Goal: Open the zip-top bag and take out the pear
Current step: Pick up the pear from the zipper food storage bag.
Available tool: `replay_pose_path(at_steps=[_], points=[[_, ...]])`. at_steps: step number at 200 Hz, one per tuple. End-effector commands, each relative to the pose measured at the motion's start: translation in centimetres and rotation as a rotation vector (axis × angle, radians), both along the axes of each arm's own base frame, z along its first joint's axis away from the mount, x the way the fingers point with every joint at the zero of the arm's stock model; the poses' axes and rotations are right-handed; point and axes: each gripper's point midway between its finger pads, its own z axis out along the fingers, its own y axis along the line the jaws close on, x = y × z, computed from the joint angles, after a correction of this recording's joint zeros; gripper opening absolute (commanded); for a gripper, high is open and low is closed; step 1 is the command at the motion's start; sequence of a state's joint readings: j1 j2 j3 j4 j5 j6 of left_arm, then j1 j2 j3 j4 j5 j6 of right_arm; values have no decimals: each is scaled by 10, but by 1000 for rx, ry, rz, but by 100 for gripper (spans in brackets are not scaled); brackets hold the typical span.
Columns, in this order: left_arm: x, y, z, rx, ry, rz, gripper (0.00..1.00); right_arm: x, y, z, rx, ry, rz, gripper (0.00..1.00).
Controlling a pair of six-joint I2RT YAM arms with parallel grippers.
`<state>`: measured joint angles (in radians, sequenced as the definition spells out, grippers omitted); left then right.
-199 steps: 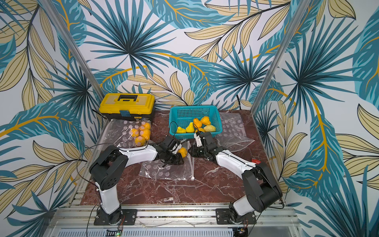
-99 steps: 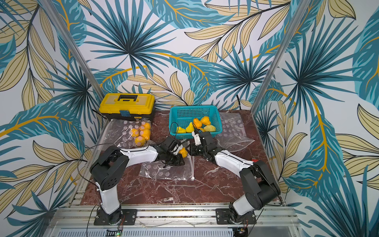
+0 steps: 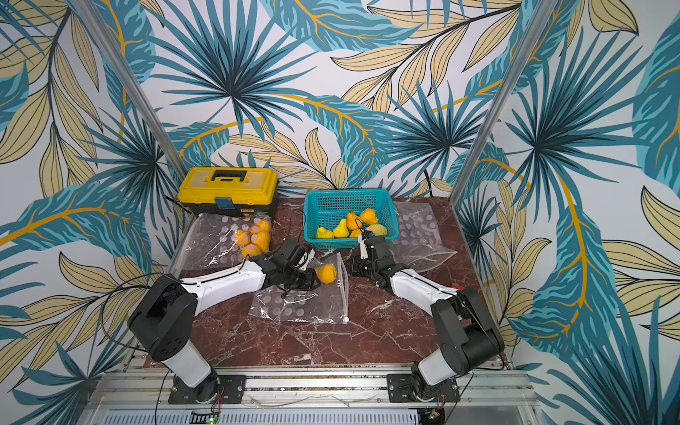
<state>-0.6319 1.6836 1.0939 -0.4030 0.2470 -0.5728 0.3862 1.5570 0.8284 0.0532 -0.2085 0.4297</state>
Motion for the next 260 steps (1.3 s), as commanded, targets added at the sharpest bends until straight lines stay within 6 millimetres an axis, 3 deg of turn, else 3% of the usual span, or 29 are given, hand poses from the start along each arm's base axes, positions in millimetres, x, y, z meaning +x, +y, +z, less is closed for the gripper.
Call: replay_pose_path(at_steps=[1,42,70,106,162,223,260], points=[[20,17,4,37,-13,67,36,-7,13,-19,28,79,65,35],[35,4,-19,28,50,45,36,-9,32,-32,86,126,141,34],[36,-4,-31,18,89,26,36,-9,42,-17,116,80,177,37],[31,-5,-44,22,116,10,36,-10,59,-4,112,35,228,49],[24,-7,-56,12,151,-18,35,2,67,-16,57,45,194,75],[16,-5,-64,9,167,-19,33,21,68,-50,-3,111,145,76],[12,-3,-67,10,176,-17,32,31,83,-50,64,96,167,76]])
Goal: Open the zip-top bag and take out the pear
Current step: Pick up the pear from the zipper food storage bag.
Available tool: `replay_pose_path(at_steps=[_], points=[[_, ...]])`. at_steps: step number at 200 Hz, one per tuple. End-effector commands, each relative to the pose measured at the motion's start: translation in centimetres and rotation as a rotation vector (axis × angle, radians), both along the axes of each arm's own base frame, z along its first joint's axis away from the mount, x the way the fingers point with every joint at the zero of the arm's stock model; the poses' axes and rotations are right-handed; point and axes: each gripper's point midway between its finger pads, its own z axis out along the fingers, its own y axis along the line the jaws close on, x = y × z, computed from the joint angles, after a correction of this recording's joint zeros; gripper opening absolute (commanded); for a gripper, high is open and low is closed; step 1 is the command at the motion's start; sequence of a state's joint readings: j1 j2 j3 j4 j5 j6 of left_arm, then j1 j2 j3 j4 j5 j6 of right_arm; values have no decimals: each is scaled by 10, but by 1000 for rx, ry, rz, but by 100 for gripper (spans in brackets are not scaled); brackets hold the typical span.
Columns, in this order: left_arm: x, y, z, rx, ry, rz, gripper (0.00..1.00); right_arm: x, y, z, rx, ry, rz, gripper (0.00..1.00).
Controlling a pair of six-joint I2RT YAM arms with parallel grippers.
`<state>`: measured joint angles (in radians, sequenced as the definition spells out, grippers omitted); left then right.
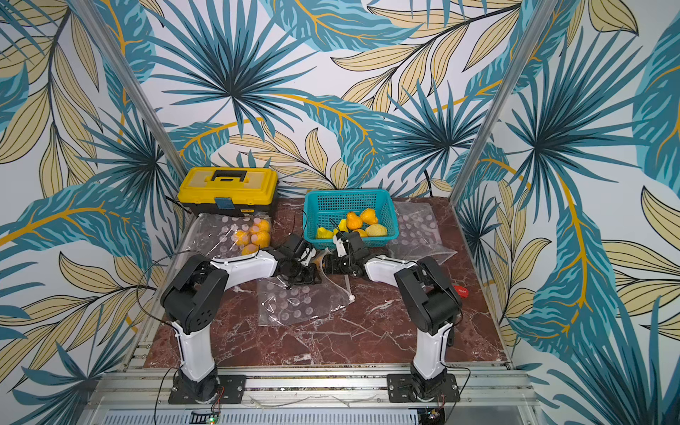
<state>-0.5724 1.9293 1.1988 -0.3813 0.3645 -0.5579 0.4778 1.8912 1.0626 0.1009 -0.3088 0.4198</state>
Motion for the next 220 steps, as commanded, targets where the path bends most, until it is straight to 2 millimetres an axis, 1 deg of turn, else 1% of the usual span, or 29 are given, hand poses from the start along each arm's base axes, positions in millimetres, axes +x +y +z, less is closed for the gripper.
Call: replay_pose_path(at_steps=[1,16,29,51,70,90,110,144,156,161,180,204,220], points=[[-11,6,-11,23,28,-8,32,3,7,-9,30,25,-1,76],[-13,7,-11,24,30,-8,32,6,13,-6,64,12,7,76],[-14,8,-11,27,28,-8,32,7,11,-10,49,22,-7,75],[-16,11,-13,37,31,-4,32,8,-1,-17,-10,48,-54,66],[-19,15,-14,45,33,1,32,4,-8,-13,-37,52,-76,57],[-23,19,-15,54,30,5,32,-4,-21,-4,-63,47,-98,52],[-25,23,-15,61,30,7,32,-14,-37,6,-93,43,-118,49],[-29,27,-19,70,37,7,32,-32,-73,17,-192,51,-164,48],[-30,28,-19,73,37,9,32,-35,-86,26,-219,35,-184,48],[-30,28,-19,73,36,8,32,-41,-94,27,-243,53,-190,48],[-31,29,-18,73,36,8,32,-44,-113,49,-274,17,-218,48],[-30,26,-13,60,28,6,32,-37,-135,85,-284,-53,-261,48],[-29,25,-7,50,17,7,32,-25,-146,109,-293,-105,-285,48]])
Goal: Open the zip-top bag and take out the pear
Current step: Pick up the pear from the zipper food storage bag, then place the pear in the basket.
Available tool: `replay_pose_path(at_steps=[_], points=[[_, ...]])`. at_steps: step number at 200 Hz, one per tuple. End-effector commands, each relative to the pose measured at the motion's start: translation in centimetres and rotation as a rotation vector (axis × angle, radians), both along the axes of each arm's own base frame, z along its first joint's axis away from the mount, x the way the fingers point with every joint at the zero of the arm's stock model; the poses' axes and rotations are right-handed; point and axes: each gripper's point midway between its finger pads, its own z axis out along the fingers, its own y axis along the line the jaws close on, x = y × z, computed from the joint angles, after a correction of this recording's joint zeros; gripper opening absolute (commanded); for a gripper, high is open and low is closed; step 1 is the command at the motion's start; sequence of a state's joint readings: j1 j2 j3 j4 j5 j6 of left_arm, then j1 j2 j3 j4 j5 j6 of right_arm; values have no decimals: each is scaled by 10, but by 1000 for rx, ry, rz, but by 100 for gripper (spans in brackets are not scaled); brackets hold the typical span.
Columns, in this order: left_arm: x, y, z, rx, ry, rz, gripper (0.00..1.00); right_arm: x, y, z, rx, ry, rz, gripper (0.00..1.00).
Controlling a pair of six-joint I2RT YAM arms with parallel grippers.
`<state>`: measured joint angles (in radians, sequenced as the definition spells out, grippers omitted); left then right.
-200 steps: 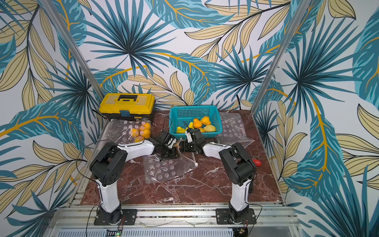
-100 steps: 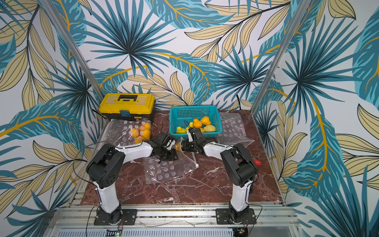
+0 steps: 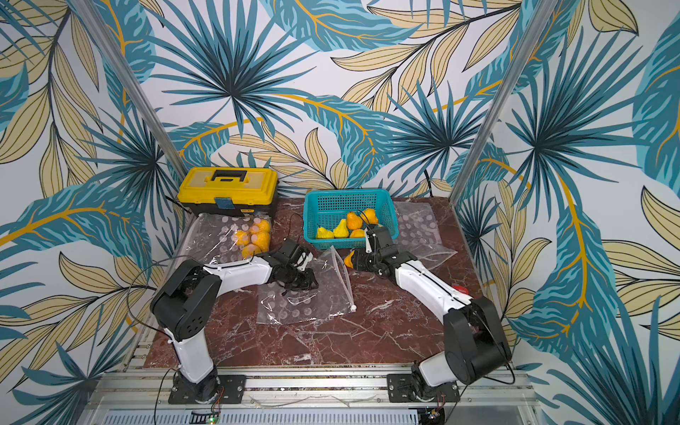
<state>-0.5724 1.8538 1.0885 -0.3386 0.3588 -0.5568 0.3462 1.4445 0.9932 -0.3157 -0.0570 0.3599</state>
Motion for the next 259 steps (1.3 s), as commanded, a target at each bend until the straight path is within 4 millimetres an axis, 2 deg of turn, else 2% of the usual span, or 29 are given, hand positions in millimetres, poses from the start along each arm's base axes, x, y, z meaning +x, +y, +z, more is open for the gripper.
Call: replay_pose_path(at_steps=[1,29,57,73,105,130,166,190,209,230,259], points=[[-11,13,-6,49,25,5,32,6,-24,24,-80,-36,-24,48],[-8,10,10,21,-1,9,33,41,-37,50,-110,-90,-33,48],[-7,12,29,16,-33,16,36,80,-41,57,-156,-92,-26,48],[-7,15,39,24,-53,21,37,98,-40,49,-189,-63,-7,48],[-9,25,57,41,-88,37,39,124,-36,20,-224,29,45,48],[-12,40,71,72,-126,65,41,140,-21,-2,-187,65,105,48],[-19,68,84,115,-170,123,43,163,5,-24,-91,72,174,48],[-25,96,86,165,-172,182,44,179,16,-37,-52,53,205,49],[-31,119,86,189,-175,236,47,187,23,-44,-36,53,229,59],[-37,144,83,229,-176,296,55,190,23,-32,-37,43,224,71],[-41,169,78,253,-179,353,61,183,13,5,-68,1,190,77]])
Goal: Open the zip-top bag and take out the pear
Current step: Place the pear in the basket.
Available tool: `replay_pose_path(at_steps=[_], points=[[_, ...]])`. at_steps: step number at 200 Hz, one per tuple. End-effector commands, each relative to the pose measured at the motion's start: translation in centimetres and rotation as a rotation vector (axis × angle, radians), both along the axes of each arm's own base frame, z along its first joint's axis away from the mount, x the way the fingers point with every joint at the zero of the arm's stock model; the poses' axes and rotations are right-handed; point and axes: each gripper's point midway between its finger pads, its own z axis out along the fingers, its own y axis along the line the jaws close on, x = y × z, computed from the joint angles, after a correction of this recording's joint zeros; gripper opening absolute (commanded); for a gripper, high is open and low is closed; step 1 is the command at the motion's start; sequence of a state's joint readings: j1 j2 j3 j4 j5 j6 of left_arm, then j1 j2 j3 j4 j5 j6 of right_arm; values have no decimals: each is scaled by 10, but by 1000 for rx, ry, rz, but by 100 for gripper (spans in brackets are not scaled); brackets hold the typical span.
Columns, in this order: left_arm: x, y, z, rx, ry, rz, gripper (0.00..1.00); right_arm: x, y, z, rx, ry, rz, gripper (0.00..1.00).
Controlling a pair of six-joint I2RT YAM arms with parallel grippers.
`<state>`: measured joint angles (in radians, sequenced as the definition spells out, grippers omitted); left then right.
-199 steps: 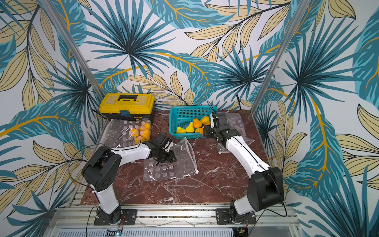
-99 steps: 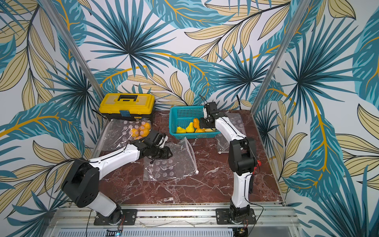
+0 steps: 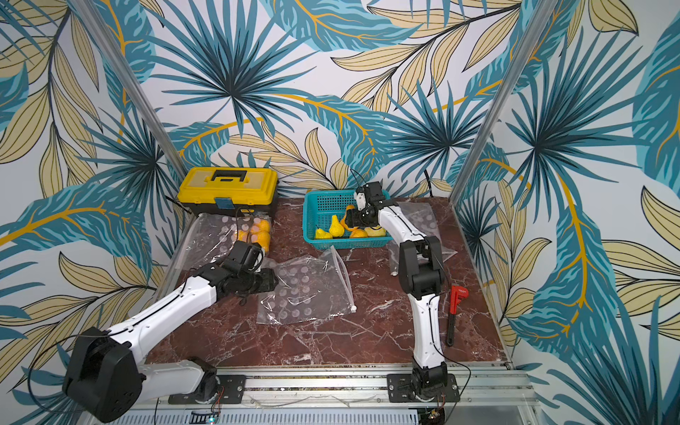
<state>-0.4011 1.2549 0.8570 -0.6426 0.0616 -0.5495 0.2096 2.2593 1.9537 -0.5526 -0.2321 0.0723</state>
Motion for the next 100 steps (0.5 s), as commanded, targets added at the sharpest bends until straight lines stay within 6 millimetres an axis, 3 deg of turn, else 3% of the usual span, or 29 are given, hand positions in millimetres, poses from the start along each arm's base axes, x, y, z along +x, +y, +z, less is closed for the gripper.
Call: replay_pose_path(at_steps=[1,25,49,73,100], points=[[-5,24,-5,44,4,53,62,-10,-4,39,-8,-37,-4,77],[-5,29,-12,37,30,52,67,-27,-9,69,-5,-57,-13,77],[-2,27,-19,25,45,27,68,-60,1,85,41,-43,45,78],[4,24,-26,-15,40,22,68,-108,15,81,81,10,104,76],[9,24,-43,-23,70,21,67,-161,27,54,94,83,105,74]])
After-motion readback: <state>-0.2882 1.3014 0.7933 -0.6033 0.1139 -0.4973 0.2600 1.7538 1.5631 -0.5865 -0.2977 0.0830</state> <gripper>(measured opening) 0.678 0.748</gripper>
